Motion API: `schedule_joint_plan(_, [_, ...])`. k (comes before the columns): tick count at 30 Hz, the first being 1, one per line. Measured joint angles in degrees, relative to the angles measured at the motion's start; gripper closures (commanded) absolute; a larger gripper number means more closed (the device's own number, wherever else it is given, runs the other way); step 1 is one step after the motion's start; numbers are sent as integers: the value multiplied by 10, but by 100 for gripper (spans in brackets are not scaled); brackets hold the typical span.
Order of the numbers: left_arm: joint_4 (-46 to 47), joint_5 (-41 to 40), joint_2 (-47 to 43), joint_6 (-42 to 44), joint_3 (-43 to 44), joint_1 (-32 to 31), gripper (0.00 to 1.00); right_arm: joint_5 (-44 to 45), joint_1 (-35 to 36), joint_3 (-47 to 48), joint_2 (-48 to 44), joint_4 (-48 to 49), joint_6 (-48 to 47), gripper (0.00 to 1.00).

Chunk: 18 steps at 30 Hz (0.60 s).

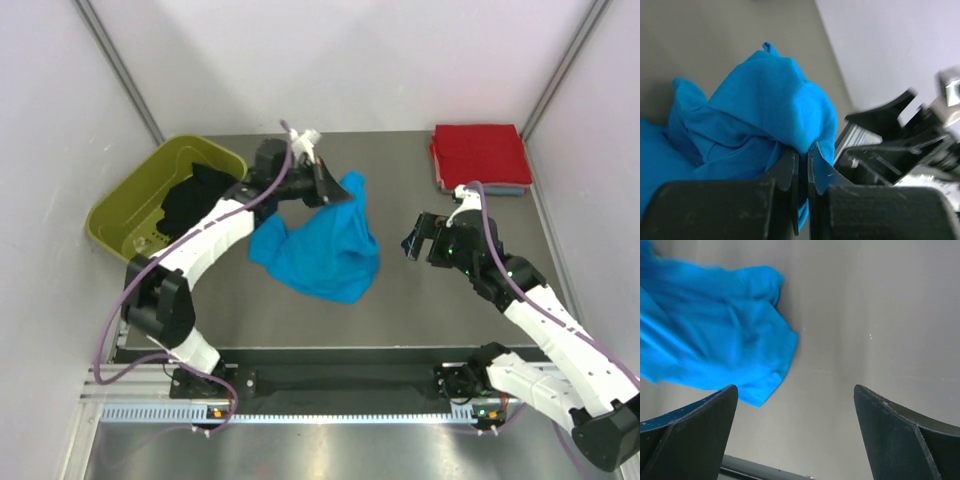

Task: Fold and stack the t-shirts
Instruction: Move the tshirt to the center of the board

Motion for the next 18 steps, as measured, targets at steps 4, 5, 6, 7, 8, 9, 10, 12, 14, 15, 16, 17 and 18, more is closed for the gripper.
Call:
schedule_joint_plan(4, [-29, -17, 31, 33, 0, -56, 100, 3, 0, -5, 6, 0, 10, 0])
schedule_joint_plan(5, [-38, -18, 41, 38, 8, -64, 100, 3, 0, -5, 8, 1, 13, 0])
schedule_joint_plan(6, [-45, -19, 58, 44, 23, -70, 100, 2, 0, -5, 11, 1, 15, 1])
schedule_joint_plan(7, [-60, -23, 77, 51, 49, -72, 100, 2, 0, -5, 15, 1, 17, 1])
schedule_joint_plan(8, [-84, -28, 108, 62, 94, -73, 100, 2, 0, -5, 18, 1, 19, 1])
schedule_joint_plan(9, [-109, -38, 141, 71, 144, -73, 100, 2, 0, -5, 21, 0, 21, 1])
schedule_joint_plan(10, [-130, -51, 178, 85, 209, -71, 100, 2, 0, -5, 23, -1, 22, 1])
schedule_joint_plan(12, [-164, -68, 241, 103, 319, -68, 91, 3, 0, -5, 23, -4, 25, 1])
schedule_joint_plan(14, [-182, -74, 289, 115, 407, -64, 80, 4, 0, -6, 18, -8, 26, 1])
schedule_joint_plan(15, [-187, -74, 301, 121, 433, -63, 67, 5, 0, -6, 15, -9, 29, 1])
schedule_joint_plan(16, [-194, -73, 307, 124, 446, -61, 63, 7, 0, -7, 12, -10, 30, 1])
schedule_joint_plan(17, [-204, -75, 311, 130, 455, -59, 61, 9, 0, -8, 9, -9, 32, 1])
schedule_joint_plan(18, [-216, -81, 311, 137, 458, -58, 58, 10, 0, -10, 7, -9, 35, 1])
